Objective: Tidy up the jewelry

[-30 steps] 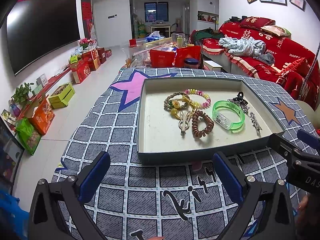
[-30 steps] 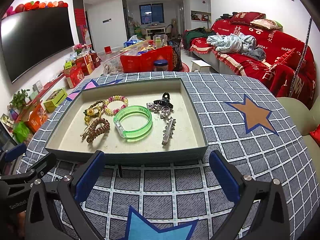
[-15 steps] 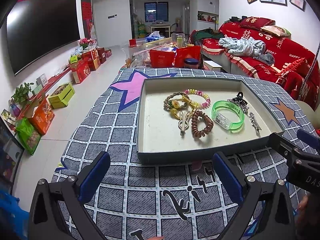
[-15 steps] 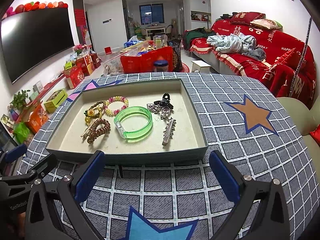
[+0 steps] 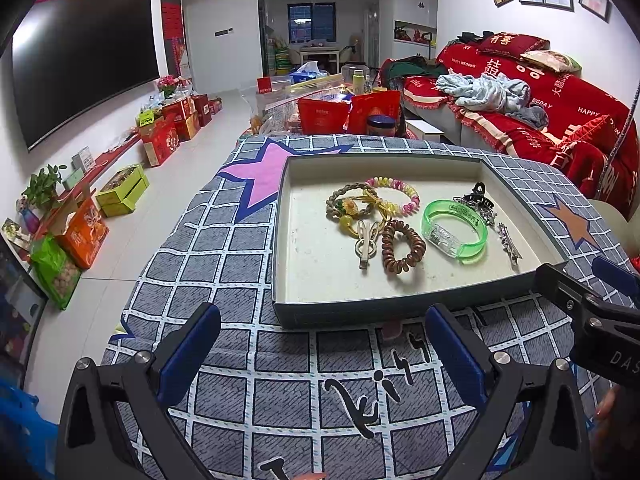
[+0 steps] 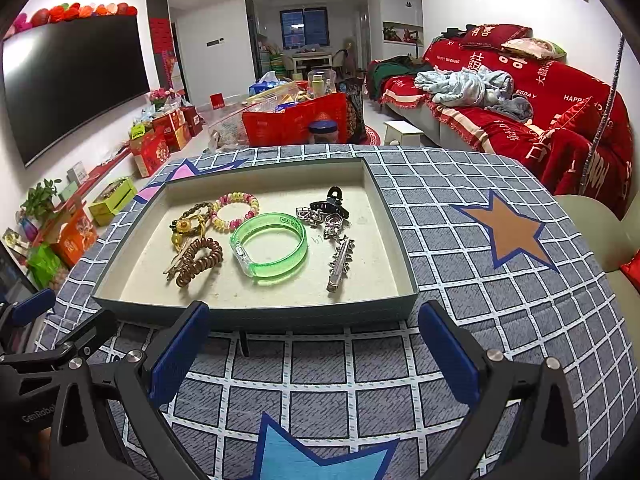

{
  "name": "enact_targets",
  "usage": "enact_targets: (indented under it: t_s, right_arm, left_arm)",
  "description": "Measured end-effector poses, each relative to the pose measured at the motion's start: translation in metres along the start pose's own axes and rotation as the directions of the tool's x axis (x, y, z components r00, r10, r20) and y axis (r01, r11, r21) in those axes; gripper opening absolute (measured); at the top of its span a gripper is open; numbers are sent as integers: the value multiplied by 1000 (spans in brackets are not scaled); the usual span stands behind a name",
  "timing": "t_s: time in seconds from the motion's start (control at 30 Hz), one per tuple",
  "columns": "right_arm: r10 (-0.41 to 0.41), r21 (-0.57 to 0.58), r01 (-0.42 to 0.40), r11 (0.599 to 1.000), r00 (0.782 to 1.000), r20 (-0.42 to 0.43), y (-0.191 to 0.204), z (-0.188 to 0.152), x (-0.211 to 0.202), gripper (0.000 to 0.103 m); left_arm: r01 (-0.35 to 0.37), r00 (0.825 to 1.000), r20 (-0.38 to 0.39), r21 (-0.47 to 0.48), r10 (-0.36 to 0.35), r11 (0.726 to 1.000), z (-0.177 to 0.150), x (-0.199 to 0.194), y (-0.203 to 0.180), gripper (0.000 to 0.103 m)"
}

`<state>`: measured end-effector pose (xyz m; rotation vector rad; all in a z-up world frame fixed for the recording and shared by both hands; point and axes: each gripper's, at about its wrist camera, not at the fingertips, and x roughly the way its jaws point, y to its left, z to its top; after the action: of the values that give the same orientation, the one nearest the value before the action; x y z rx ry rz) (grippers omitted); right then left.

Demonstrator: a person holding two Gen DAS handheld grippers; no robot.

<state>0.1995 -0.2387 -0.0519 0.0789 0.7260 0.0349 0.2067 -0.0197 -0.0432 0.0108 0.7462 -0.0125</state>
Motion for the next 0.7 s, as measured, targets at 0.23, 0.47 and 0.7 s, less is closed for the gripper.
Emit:
enact_targets:
  t_s: [0.23,0.47,0.7]
  right_arm:
    - [1,0,-1,1000,1000,3,0,0,0,103]
    - [2,0,-2,1000,1000,4,0,0,0,103]
    - [4,-1,-4,1000,1000,5,0,1,-1,103]
  left_arm:
    - [-2,1000,-3,1,2,1000,0,1,0,103]
    - [-2,1000,-4,1,2,1000,0,1,1,103]
    - [-4,1000,-3,3,4,1000,0,1,0,103]
